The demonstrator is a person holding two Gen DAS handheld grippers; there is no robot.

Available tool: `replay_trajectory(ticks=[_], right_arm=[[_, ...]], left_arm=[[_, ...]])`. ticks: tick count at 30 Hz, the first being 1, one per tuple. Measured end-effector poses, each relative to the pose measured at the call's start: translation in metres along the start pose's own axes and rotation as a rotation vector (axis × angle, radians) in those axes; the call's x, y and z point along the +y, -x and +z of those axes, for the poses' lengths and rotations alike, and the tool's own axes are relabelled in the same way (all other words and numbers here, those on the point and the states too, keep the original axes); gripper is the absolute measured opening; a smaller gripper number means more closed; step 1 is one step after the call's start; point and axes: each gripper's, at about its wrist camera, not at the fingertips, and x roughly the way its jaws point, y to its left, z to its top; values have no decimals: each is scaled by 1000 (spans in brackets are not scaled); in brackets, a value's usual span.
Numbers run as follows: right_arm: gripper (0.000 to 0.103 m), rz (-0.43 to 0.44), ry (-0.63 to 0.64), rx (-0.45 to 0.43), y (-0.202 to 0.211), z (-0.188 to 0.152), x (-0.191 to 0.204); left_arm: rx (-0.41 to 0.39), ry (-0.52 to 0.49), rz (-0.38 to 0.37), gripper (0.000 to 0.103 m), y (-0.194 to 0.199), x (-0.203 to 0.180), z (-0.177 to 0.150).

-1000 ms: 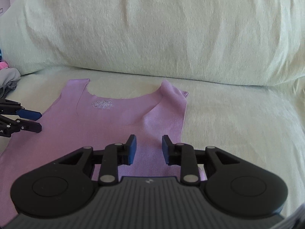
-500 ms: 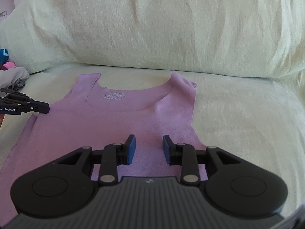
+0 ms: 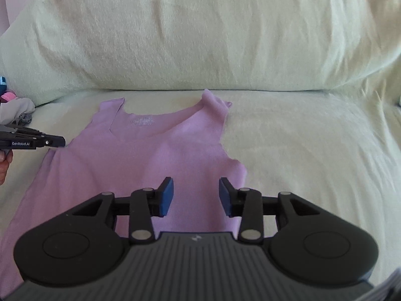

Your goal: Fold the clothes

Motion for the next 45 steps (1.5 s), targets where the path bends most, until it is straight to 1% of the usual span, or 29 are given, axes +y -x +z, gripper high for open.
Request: replay_trajectory(ticks=[2, 4, 5, 8, 10, 13, 18, 21, 24, 26, 27, 29, 30, 33, 35, 36, 40, 43, 45], right_arm=[[43, -14, 10, 17, 27, -19, 0], [43, -27, 11, 40, 52, -40, -2], [43, -24, 0, 52, 62, -49, -4], [43, 9, -59, 82, 96, -83, -14], [43, 20, -102, 94, 116, -105, -23], [43, 17, -162, 88, 141, -129, -35], [43, 32, -223, 46, 163, -150, -42], [43, 38, -242, 28, 170, -157, -44], [43, 33, -263, 21, 177, -164, -47], [43, 37, -290, 22, 179, -168, -50], [43, 42, -303, 22, 181, -170, -52], [43, 52, -323, 21, 184, -176, -55], [43, 53, -306, 25, 186, -177, -54], [43, 38, -168, 62, 190, -179, -43], [43, 11, -63, 96, 190, -177, -32], [43, -3, 12, 116, 189, -176, -22], [45, -68, 216, 153, 179, -173, 6], [45, -73, 315, 179, 169, -172, 23], [45, -82, 360, 190, 164, -175, 31]], left_arm=[[-5, 9, 17, 11, 21, -8, -10], [8, 20, -4, 32, 47, -24, -26], [16, 16, -11, 34, 58, -34, -35], [60, 4, -34, 35, 83, -60, -61], [112, -6, -35, 35, 97, -82, -81], [166, 2, -37, 35, 112, -106, -106], [246, 22, -6, 35, 130, -129, -134], [295, 48, -30, 35, 133, -137, -147], [303, 65, -38, 35, 132, -141, -153], [306, 72, -43, 29, 132, -143, -154], [308, 62, -43, 0, 132, -144, -155], [312, 44, -41, 0, 135, -146, -156], [308, 43, -34, 0, 139, -146, -156], [294, 48, -26, 0, 154, -145, -155], [292, 35, -9, 0, 161, -145, -153], [290, 34, -1, 0, 165, -143, -152], [289, 35, 34, 0, 168, -138, -148], [299, 11, 67, 0, 171, -137, -145], [320, 2, 67, 0, 170, -135, -146]])
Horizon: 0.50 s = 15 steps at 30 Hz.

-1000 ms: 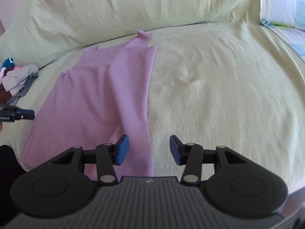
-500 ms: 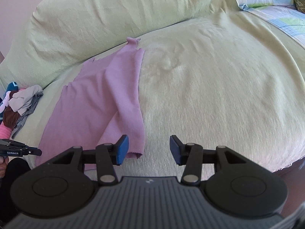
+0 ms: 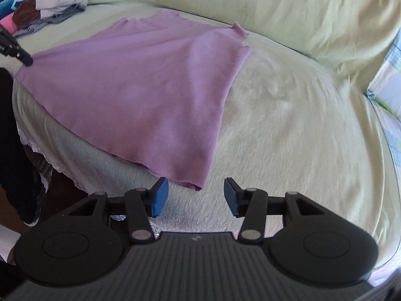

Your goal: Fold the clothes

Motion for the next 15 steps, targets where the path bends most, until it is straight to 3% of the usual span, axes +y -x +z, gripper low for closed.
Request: replay_trajectory(ticks=[3, 9, 15], right_arm=[[46, -8, 20, 19, -7, 0, 5], [49, 16, -31, -25, 0, -1, -5], [59, -17, 16, -34, 9, -2, -12]], left_arm=[[29, -28, 33, 0, -8, -1, -3], [36, -23, 10, 0, -17, -6, -1], [30, -31, -15, 0, -13, -6, -5]])
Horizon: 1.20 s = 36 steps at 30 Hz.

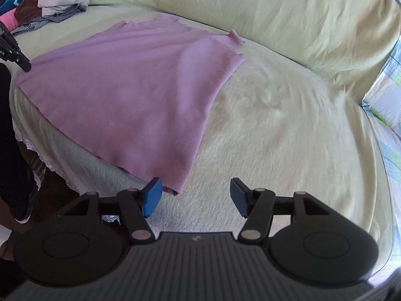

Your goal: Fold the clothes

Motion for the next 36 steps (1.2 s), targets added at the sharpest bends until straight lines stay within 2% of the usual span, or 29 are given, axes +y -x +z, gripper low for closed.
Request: replay_trajectory(ticks=[2, 6, 8, 9, 10, 13, 16, 20, 23, 26, 29, 31, 33, 36], right_arm=[[60, -6, 26, 8, 1, -1, 1], [61, -38, 113, 19, 2, -1, 10], [62, -47, 166, 28, 2, -2, 16], [62, -52, 207, 36, 1, -3, 21], [63, -57, 245, 42, 0, -4, 25], [62, -65, 323, 46, -4, -6, 34], [62, -76, 332, 45, -9, -4, 35], [63, -8, 168, -8, -2, 6, 27], [64, 18, 146, -45, 1, 16, 35], [72, 39, 178, -78, 1, 30, 52], [74, 33, 241, -74, -7, 43, 71], [73, 10, 293, -56, -13, 46, 80], [73, -30, 369, -40, -13, 42, 88], [73, -63, 464, -5, -9, 29, 88]], left_arm=[[15, -29, -12, 0, -1, -6, -2], [-14, -80, 55, 2, 9, -12, -4], [-34, -102, 74, 10, 16, -13, -7], [-50, -136, 99, 24, 20, -16, -9], [-67, -167, 106, 31, 25, -20, -10], [-110, -257, 95, 37, 34, -32, -16], [-116, -317, 141, 37, 34, -42, -21], [-140, -248, 147, 39, 39, -30, -15], [-190, -263, 189, 49, 45, -17, -5], [-233, -274, 199, 52, 46, 1, 10], [-257, -276, 199, 53, 38, 17, 25], [-249, -265, 165, 53, 32, 20, 30], [-255, -319, 133, 53, 30, 12, 26], [-256, -461, 143, 53, 28, -12, 8]])
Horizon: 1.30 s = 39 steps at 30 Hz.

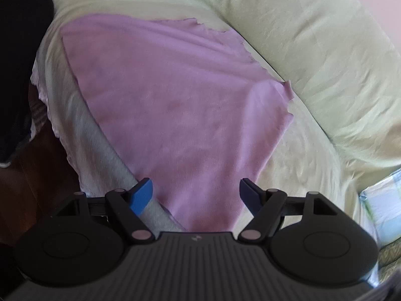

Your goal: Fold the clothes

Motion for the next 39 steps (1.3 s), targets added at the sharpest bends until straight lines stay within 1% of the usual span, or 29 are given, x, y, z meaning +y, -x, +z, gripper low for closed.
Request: replay_trajectory(ticks=[2, 3, 5, 9, 11, 13, 19, 21, 23, 25, 29, 33, 36, 39], right_arm=[[73, -11, 33, 21, 2, -8, 1], [73, -21, 51, 34, 2, -14, 1], [73, -41, 80, 53, 1, -21, 2], [73, -98, 175, 80, -10, -35, 5], [72, -104, 213, 70, -14, -39, 7], [69, -115, 236, 56, -16, -40, 8], [68, -139, 380, 25, -22, -44, 20], [66, -135, 405, 17, -21, -43, 21], [60, -129, 398, 17, -20, -42, 21], [59, -127, 377, 14, -20, -39, 20], [58, -124, 343, 6, -21, -35, 18], [58, -116, 323, 11, -23, -34, 16], [58, -113, 310, 13, -23, -34, 14], [59, -111, 290, 11, -23, -33, 12]], left_arm=[[-9, -83, 7, 53, 3, -21, -4], [-7, -103, 9, 53, 3, -29, -6], [-1, -123, 19, 53, 5, -40, -10], [42, -126, 20, 53, 8, -58, -19], [60, -135, 23, 53, 9, -64, -22], [73, -158, 39, 53, 11, -72, -24], [94, -211, 24, 53, 9, -91, -28], [100, -244, 24, 53, 7, -96, -30], [104, -291, 23, 53, 5, -102, -32], [115, -345, 38, 53, 1, -108, -34], [142, -473, 99, 53, -10, -119, -43], [169, -592, 111, 53, -21, -132, -51], [157, -694, 140, 55, -24, -143, -56], [144, -727, 151, 56, -24, -146, -56]])
